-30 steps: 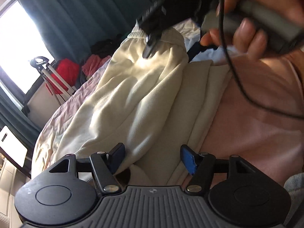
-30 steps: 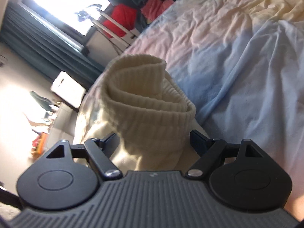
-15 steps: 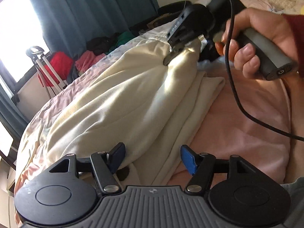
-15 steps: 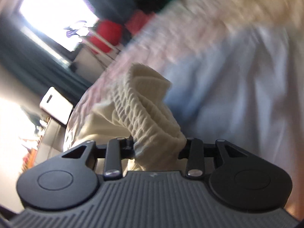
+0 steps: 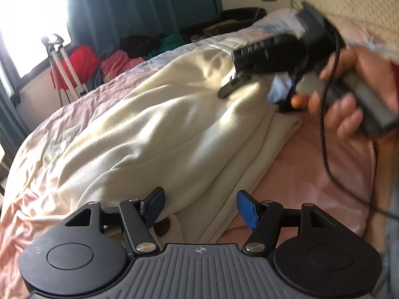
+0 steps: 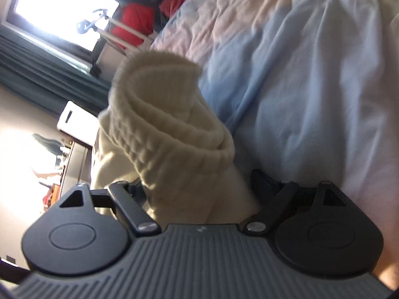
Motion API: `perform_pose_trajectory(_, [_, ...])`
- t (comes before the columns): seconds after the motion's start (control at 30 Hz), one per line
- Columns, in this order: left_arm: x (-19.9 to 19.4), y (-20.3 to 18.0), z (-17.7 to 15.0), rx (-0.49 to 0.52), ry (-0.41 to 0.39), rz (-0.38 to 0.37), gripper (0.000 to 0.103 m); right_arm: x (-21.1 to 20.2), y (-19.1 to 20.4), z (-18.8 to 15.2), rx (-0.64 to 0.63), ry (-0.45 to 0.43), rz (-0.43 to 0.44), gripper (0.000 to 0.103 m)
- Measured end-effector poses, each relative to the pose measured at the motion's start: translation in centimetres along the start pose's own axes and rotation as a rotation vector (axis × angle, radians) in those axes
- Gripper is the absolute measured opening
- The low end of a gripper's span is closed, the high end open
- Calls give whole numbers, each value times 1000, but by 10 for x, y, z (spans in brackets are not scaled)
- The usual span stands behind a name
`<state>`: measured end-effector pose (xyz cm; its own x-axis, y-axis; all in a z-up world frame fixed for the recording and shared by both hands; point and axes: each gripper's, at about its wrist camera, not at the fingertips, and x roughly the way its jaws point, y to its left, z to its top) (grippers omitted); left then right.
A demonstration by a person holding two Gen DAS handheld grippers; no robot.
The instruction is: Fold clothes
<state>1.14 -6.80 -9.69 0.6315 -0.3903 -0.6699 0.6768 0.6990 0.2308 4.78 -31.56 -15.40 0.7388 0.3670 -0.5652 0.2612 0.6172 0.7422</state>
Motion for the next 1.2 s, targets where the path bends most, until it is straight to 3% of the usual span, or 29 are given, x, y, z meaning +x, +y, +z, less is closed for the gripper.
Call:
perform_pose_trajectory(0.17, [-5,0,-1,-25,0,1,66,7,18,-3,-63,45,79,95])
perform_pose_trajectory(0.33, [-8,0,-3,-53,5,5,66,-24,37,-3,-101,-50,311,86])
perform_pose_trajectory(0.37, [-8,1,-4,-61,8,4,66,-25,39,-3,-115,-53,322,84])
perform_pose_trajectory(0.43, [-9,3,-5,-73,11,1,66,-26,42,-6,-149,-54,321,82])
perform_pose_trajectory(0.63, [-15,-1,-8,-75,13,-11,65,0,26,-18,-174,-18,134,77])
perform_pose_trajectory(0.9, [-22,-6,-10,-80,11,-13,65,18,14,-22,-102,3,104,78])
perform_pose_trajectory(1.0, [-28,2,-7,-135,-3,-45,65,17,14,-20,-85,20,100,75])
perform_pose_trajectory(1.07, [-35,11,-4,-188,-18,-75,66,16,14,-18,-75,32,96,64])
perform_pose_trajectory(1.13, [-50,27,-3,-290,-59,-120,70,12,15,-18,-67,25,93,55])
perform_pose_trajectory(1.2, [-67,48,-4,-410,-132,-153,82,6,18,-19,-72,8,88,48])
